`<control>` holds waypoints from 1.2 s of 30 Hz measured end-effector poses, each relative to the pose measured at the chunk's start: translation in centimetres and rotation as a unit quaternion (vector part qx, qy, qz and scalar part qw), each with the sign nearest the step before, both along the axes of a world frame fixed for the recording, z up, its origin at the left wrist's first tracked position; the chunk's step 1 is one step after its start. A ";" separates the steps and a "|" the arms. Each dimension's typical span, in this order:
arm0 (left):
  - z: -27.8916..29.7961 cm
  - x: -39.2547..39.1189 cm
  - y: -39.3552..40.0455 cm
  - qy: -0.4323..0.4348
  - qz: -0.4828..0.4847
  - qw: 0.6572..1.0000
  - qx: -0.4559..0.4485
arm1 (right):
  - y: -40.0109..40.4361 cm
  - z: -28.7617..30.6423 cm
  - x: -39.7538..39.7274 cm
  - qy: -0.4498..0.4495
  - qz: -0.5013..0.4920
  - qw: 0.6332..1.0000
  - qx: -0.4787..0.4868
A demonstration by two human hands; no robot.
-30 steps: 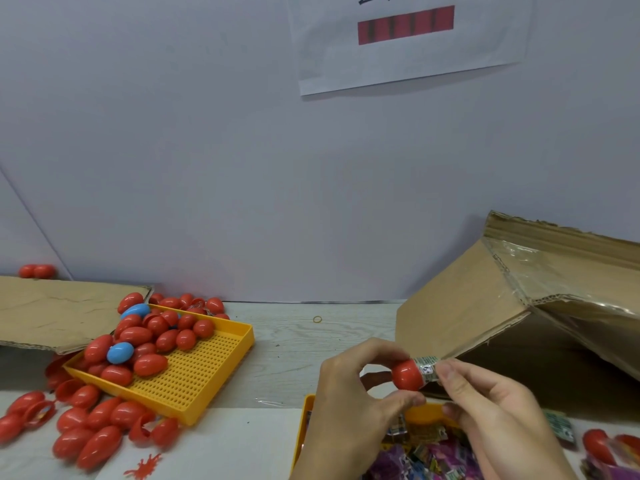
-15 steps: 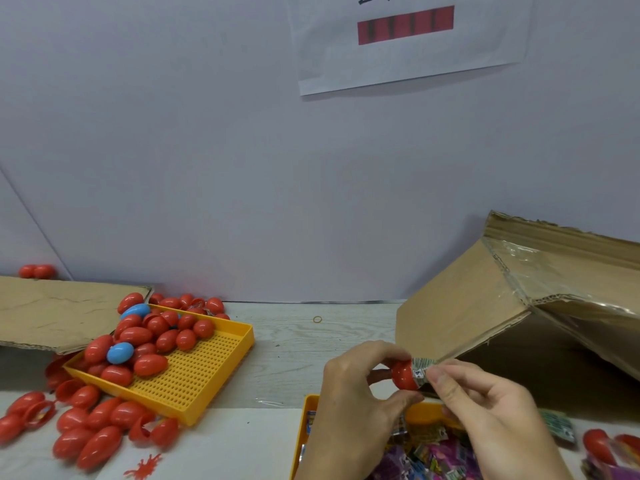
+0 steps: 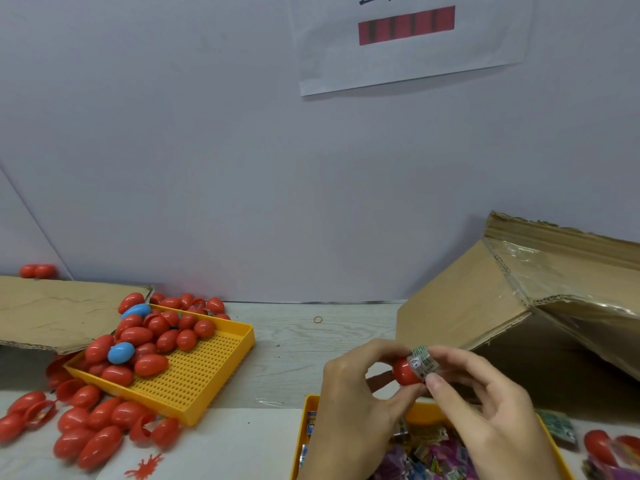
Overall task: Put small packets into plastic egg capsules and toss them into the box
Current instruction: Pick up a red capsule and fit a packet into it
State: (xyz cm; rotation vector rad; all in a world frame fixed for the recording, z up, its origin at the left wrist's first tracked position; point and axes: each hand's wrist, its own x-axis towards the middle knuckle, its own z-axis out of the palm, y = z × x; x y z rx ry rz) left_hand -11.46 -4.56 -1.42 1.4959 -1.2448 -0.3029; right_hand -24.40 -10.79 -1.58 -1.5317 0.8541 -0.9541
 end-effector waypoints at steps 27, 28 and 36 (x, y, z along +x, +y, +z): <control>-0.7 -0.4 -1.1 0.214 -0.083 0.973 0.018 | 0.5 -0.4 0.4 0.126 -0.148 0.917 -0.348; -0.6 -0.5 -1.1 0.226 -0.084 0.970 0.019 | 0.5 -0.4 0.4 0.132 -0.148 0.916 -0.348; -0.7 -0.3 -1.1 0.283 -0.082 0.955 0.046 | 0.3 -1.0 0.3 0.156 -0.132 0.917 -0.342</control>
